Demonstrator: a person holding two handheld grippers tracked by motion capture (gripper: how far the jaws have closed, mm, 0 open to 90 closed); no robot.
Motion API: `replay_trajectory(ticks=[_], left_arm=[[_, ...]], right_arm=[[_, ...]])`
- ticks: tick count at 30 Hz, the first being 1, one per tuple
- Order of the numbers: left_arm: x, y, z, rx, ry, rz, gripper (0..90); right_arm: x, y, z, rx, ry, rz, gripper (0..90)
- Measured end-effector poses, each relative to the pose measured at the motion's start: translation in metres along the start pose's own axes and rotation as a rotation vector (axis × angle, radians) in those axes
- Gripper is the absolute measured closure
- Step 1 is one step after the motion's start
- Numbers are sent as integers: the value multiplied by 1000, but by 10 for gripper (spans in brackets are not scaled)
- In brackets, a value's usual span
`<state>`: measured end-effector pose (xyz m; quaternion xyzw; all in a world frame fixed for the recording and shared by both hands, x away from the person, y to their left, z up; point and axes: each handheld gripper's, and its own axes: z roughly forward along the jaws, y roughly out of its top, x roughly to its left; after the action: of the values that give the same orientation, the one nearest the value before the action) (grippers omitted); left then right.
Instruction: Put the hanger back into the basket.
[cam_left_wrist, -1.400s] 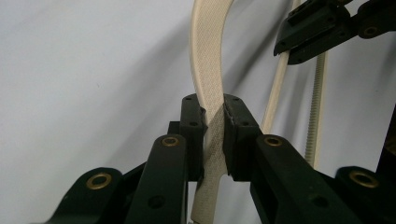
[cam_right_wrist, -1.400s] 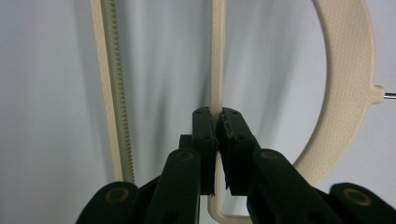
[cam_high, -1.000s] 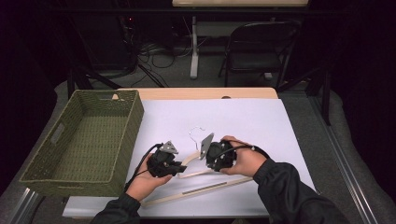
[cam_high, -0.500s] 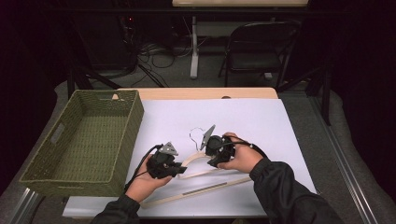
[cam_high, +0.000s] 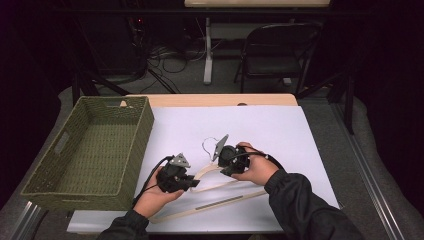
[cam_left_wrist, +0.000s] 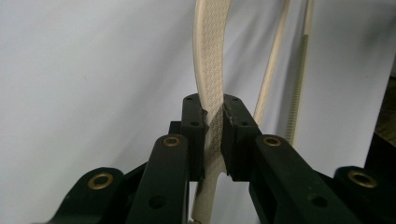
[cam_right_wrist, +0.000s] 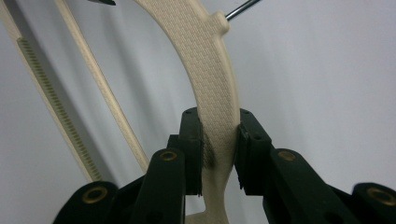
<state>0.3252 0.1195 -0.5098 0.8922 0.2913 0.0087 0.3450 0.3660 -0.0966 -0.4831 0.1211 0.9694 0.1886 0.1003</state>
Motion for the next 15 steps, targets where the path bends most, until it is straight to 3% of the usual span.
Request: replay_trajectory(ticks=[4, 8, 15], left_arm=[[1, 0, -5, -11, -44, 1, 710], [1, -1, -7, 22, -71, 16, 613], [-1, -5, -4, 81, -124, 15, 618]], right_arm=[[4, -1, -4, -18, -20, -31, 751], [9, -1, -9, -39, -36, -55, 753], [13, -2, -13, -45, -51, -78, 755]])
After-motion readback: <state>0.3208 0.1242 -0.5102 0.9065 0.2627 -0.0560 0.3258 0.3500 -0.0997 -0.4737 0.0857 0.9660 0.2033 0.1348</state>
